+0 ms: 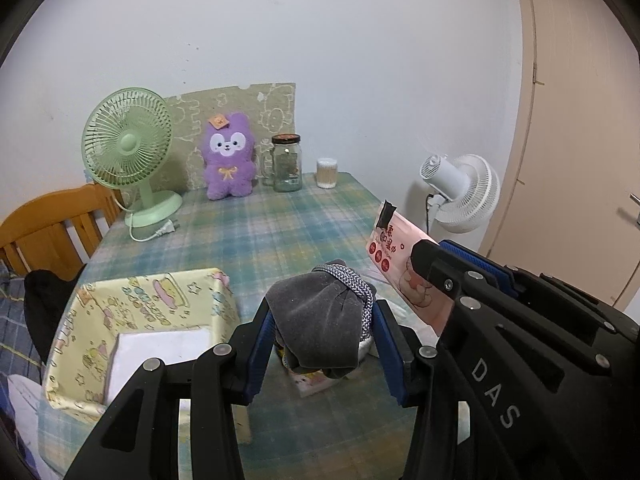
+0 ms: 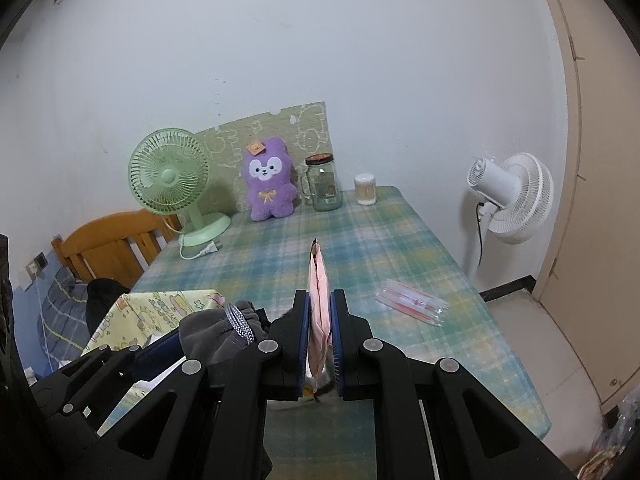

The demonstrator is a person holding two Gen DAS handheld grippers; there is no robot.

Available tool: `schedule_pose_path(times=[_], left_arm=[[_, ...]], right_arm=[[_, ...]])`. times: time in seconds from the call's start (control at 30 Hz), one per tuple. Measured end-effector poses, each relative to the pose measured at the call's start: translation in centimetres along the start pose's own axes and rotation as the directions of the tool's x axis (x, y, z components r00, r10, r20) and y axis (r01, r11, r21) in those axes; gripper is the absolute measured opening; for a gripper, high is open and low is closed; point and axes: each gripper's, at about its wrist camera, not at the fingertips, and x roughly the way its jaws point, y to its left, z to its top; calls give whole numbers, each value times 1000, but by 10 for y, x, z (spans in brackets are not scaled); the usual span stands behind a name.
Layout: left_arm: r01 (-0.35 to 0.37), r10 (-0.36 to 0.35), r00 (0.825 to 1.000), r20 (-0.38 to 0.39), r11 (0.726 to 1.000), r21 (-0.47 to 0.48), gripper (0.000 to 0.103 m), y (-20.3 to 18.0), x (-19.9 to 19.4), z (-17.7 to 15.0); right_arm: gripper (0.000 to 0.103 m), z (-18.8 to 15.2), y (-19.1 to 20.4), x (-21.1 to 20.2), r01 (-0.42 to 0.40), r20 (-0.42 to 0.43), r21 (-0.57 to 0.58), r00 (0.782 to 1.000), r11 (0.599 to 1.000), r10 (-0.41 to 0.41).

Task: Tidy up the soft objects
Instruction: 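Carry the grey cloth and pink packet over the yellow fabric box with both grippers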

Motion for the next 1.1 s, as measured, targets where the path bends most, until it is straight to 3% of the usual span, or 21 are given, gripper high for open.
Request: schedule_pose_path(times=[0.57,1.1], left_arm=[[-48,47,999,-17,999,-23,49,63,10,2],[-103,101,994,-41,994,-44,49,123,16,-16]], right_arm=[[14,2,61,28,-44,-24,-58,999,997,42],[14,-13,121,56,-114,-80,-109,991,987,106]])
